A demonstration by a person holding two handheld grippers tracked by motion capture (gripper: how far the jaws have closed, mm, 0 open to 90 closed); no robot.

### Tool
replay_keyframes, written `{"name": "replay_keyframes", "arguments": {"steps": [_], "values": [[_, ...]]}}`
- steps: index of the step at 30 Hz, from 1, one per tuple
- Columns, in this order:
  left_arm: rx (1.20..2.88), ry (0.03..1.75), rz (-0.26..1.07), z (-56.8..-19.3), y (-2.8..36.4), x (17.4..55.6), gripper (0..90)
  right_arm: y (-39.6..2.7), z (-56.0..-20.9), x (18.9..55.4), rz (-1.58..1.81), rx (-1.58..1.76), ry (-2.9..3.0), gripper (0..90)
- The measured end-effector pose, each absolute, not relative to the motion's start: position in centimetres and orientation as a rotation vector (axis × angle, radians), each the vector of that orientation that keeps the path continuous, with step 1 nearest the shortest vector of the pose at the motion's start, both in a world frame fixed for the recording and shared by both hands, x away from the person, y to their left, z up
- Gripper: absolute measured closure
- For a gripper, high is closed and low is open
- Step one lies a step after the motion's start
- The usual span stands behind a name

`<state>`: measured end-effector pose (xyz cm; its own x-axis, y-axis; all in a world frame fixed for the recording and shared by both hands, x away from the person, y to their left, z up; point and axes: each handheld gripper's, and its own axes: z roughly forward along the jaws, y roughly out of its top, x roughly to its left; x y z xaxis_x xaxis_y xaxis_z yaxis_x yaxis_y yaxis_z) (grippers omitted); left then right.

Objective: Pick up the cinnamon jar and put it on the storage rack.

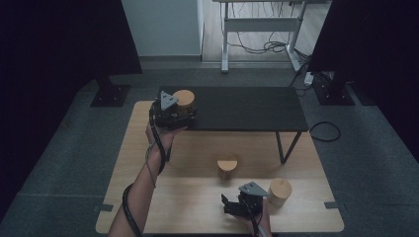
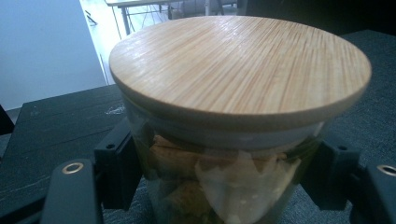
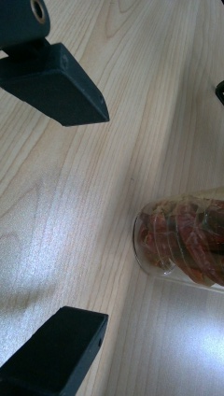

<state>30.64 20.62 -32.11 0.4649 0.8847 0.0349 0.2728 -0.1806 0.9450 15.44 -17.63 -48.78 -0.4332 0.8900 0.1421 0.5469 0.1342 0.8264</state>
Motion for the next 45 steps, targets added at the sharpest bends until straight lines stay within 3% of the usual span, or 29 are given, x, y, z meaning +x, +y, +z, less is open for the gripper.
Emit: {"name": "replay_keyframes", "arguments": {"steps": [15, 26, 45], "values": [[1.705, 1.003, 0.754, -32.1, 20.7, 30.7, 24.9, -17.5, -48.8, 15.4, 1.214, 1.383, 2.036, 4.2], [1.702, 1.011, 0.732, -32.3, 21.2, 30.4, 4.0, -17.4, -48.9, 15.5, 1.211, 1.382, 2.041, 4.2], [1.689, 1.000, 0.732, -31.8, 22.3, 28.5, 2.3, -17.4, -48.8, 15.5, 1.208, 1.388, 2.036, 4.1]]}}
